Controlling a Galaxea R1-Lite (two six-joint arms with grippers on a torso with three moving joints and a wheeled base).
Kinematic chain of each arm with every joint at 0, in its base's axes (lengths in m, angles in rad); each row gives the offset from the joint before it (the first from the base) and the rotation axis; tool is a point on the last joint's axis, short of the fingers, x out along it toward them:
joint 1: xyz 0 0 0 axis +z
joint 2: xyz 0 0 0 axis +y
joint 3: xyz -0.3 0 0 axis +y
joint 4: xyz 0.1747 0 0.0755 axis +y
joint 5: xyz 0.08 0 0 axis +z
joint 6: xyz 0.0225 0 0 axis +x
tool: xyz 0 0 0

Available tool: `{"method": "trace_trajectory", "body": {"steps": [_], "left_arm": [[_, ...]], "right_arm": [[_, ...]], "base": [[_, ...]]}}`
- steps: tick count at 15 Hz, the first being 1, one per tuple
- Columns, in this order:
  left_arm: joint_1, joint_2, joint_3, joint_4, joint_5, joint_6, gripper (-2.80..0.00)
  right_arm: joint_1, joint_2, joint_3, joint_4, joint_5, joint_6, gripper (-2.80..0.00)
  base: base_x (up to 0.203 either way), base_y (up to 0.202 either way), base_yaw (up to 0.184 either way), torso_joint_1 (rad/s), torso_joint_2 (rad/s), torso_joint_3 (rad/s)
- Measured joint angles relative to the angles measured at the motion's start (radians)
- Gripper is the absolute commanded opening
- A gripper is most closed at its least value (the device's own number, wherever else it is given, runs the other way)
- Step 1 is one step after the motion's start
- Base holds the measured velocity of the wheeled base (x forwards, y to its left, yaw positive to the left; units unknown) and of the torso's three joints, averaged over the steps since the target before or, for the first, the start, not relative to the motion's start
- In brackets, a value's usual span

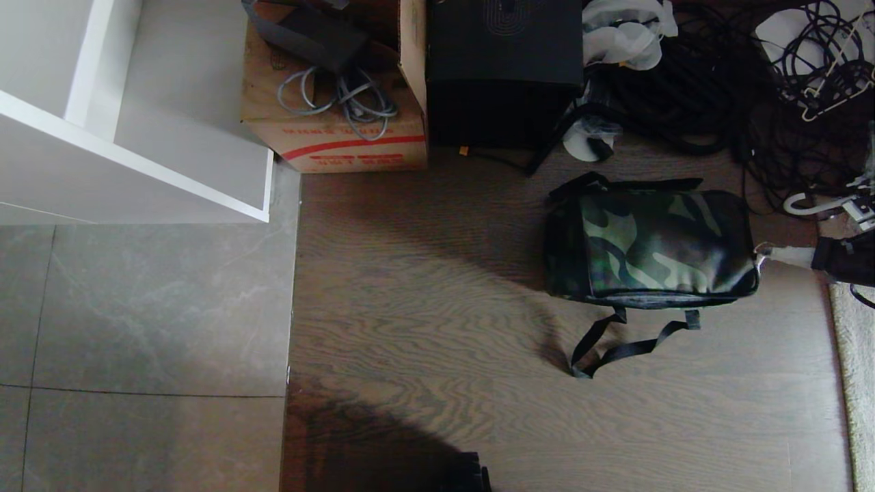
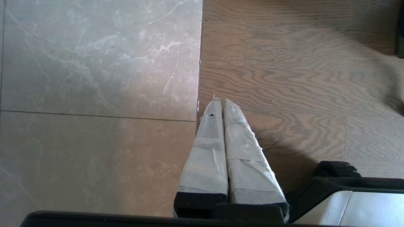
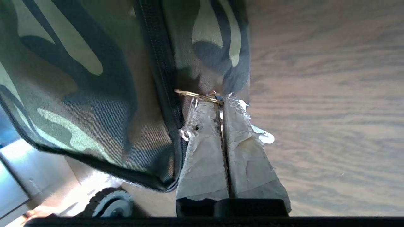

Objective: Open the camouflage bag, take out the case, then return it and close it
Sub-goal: Open the top of the storage box

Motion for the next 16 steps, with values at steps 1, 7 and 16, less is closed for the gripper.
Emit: {"method": "trace_trajectory", "body": {"steps": [1, 7, 16], "left_arm": [[0.0, 0.0, 0.0, 0.0, 0.0, 0.0, -2.8], [0.0, 0.0, 0.0, 0.0, -0.001, 0.0, -2.8], [0.0, 0.0, 0.0, 0.0, -0.001, 0.0, -2.8]], "right_arm": [[0.001, 0.001, -0.003, 0.0, 0.0, 0.0, -2.8], [0.013, 0.006, -0.03, -0.005, 0.001, -0.003, -2.8], [-0.005, 0.011, -0.01, -0.006, 0.128, -0.002, -2.8]], "base": [[0.0, 0.0, 0.0, 0.0, 0.0, 0.0], [0.0, 0.0, 0.0, 0.0, 0.0, 0.0], [0.0, 0.0, 0.0, 0.0, 0.0, 0.0]]}}
